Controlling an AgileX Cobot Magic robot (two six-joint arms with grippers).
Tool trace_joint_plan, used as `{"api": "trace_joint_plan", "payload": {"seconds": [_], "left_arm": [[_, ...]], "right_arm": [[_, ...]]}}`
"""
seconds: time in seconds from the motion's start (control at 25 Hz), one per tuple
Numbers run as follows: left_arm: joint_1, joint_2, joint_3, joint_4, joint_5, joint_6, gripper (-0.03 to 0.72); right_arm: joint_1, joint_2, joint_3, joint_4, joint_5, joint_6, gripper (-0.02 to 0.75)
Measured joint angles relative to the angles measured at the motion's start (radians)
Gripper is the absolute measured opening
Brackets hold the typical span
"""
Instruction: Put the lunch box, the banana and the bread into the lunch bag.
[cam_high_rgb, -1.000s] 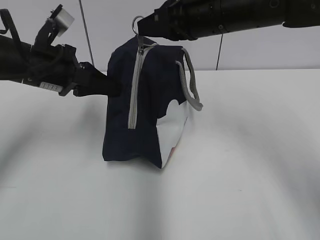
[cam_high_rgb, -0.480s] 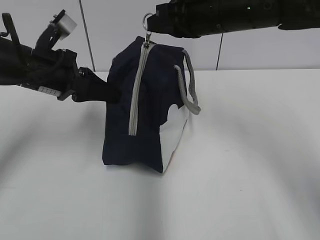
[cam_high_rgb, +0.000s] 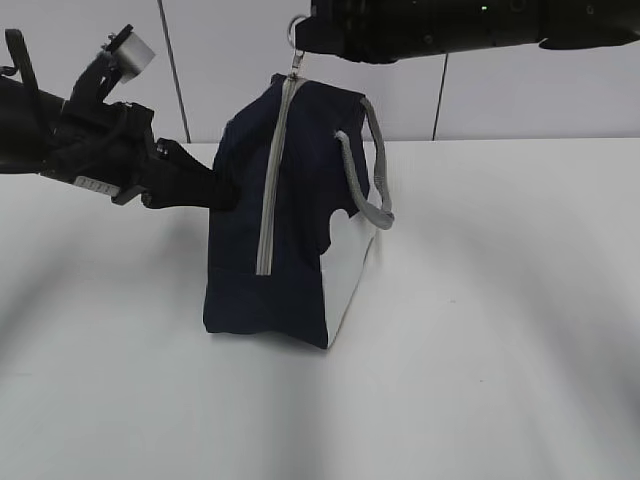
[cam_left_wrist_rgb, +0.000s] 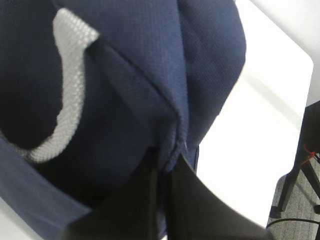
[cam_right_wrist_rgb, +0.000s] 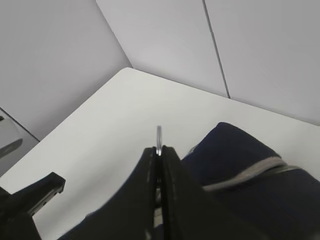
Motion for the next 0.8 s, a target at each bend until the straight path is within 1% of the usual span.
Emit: {"api": "trace_joint_plan", "payload": {"seconds": [0.44, 0.64, 0.8], "left_arm": [[0.0, 0.0, 0.0, 0.028, -0.003, -0.005, 0.003], [0.0, 0.0, 0.0, 0.037, 0.001, -0.005, 0.003], [0.0, 0.0, 0.0, 0.042, 0.001, -0.005, 0.003]], "right_arm": [[-0.061, 0.041, -0.018, 0.009, -0.003, 0.017, -0.016], [-0.079, 0.118, -0.1, 0.031, -0.006, 0.019, -0.016], [-0.09, 0.196, -0.196, 0.031, -0.029, 0.045, -0.016]]}}
